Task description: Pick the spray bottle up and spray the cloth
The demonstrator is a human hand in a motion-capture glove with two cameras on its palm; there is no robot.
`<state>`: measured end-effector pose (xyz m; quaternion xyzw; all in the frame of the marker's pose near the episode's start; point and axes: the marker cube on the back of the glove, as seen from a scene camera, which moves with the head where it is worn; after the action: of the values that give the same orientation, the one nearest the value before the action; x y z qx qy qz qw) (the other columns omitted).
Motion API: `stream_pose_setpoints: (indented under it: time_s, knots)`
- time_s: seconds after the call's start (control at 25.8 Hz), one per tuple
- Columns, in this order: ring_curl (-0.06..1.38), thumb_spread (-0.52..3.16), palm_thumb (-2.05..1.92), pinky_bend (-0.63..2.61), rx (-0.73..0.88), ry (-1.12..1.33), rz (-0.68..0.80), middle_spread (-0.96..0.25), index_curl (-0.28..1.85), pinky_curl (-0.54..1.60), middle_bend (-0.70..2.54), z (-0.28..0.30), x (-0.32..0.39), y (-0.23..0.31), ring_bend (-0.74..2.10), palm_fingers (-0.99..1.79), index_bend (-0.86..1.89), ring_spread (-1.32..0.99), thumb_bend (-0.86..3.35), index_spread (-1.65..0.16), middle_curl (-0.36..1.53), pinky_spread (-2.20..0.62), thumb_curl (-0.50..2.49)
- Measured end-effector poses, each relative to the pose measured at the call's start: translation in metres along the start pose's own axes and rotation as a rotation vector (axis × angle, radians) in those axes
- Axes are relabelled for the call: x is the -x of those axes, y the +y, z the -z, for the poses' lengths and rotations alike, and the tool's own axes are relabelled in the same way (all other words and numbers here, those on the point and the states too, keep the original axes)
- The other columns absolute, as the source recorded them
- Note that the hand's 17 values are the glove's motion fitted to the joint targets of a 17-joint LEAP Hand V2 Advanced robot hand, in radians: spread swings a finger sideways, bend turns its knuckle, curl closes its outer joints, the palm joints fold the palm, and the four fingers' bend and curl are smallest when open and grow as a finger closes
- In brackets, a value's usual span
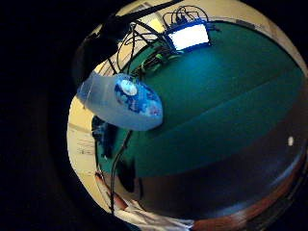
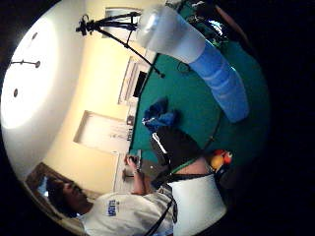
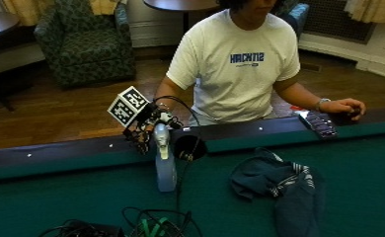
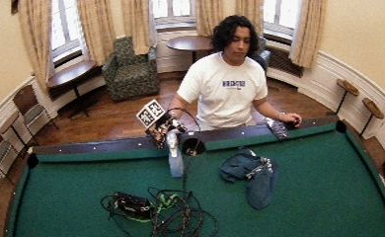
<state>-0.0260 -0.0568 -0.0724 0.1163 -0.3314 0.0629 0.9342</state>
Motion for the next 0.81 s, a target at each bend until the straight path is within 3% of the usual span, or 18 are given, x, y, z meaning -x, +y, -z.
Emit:
stream_pose_setpoints:
  time_s: [0.81]
  knots:
    - [0.36, 0.94, 0.6, 0.29, -0.06, -0.285, -0.039, -0.12, 0.17, 0.37, 0.29, -0.037, -0.006, -0.04, 0.49, 0.55, 0.07, -0.12, -0.04, -0.38, 0.39, 0.15, 0.35]
